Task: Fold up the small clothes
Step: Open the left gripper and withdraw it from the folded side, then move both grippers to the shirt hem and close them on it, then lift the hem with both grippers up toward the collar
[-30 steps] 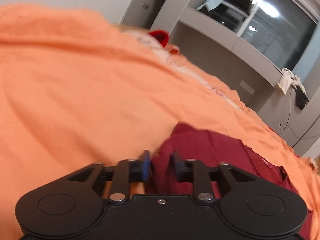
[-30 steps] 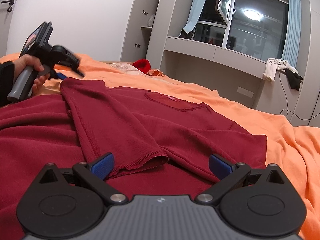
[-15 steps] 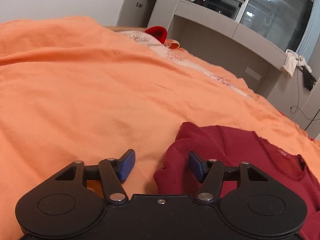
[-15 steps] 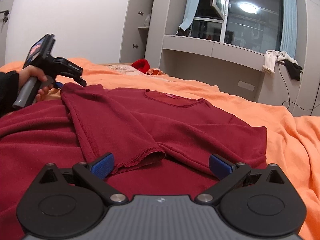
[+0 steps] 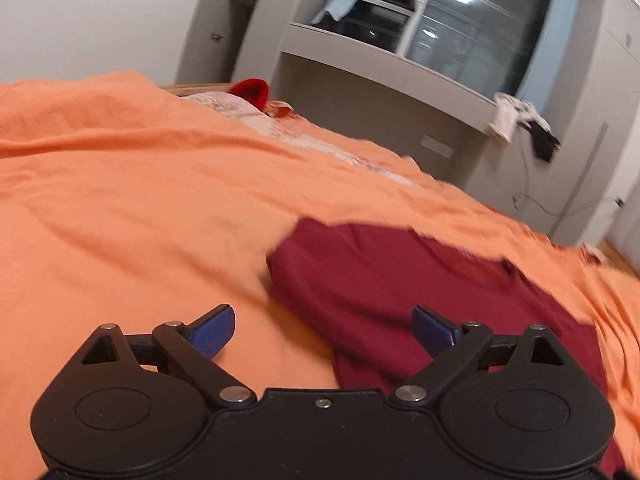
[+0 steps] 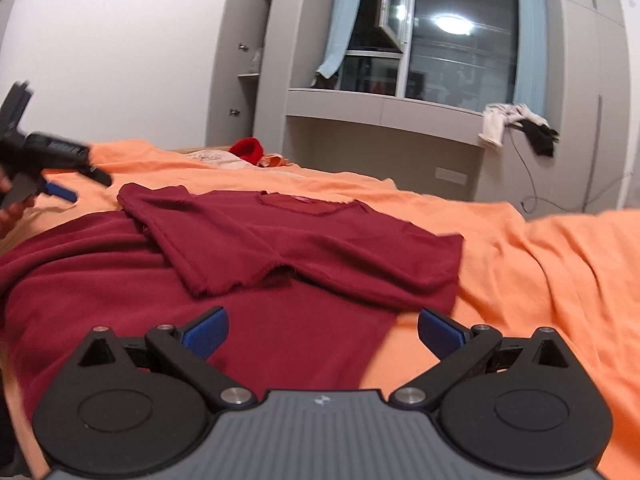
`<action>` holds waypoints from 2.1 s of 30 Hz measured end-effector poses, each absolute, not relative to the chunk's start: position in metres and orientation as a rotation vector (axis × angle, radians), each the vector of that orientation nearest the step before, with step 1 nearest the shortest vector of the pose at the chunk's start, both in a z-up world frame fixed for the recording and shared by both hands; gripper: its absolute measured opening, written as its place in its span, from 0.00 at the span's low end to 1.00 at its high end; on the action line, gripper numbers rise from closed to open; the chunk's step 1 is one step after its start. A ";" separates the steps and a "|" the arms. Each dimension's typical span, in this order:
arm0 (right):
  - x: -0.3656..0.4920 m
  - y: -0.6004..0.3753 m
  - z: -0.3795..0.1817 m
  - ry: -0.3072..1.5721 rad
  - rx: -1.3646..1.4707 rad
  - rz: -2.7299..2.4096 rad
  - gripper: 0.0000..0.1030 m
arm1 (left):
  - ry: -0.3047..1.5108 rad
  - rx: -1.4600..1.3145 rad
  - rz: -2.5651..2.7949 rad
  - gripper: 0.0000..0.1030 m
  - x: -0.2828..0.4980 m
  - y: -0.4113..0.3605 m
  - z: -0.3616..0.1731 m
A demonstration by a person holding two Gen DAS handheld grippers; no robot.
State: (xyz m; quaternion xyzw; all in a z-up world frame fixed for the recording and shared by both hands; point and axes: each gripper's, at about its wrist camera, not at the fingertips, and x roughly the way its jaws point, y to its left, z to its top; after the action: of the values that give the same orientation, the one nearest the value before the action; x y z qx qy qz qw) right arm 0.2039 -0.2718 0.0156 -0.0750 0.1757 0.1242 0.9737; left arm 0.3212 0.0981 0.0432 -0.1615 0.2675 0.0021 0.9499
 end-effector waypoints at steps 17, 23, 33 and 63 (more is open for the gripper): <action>0.118 -0.273 -0.003 0.398 0.045 0.196 0.85 | 0.560 -0.313 -0.005 0.93 0.178 0.083 0.014; 0.115 -0.248 -0.010 0.403 -0.059 0.149 0.74 | 0.578 -0.306 -0.018 0.78 0.162 0.083 0.008; 0.110 -0.236 -0.013 0.428 -0.101 0.105 0.13 | 0.586 -0.276 -0.090 0.25 0.145 0.069 0.003; 0.069 -0.260 0.007 0.411 -0.249 0.093 0.80 | 0.560 -0.298 -0.065 0.48 0.112 0.086 0.015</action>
State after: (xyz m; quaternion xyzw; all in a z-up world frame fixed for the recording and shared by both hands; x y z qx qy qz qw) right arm 0.0688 -0.2605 0.0074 -0.1231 0.2035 0.0458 0.9702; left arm 0.1123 0.0859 0.0147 -0.1466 0.2752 -0.0318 0.9496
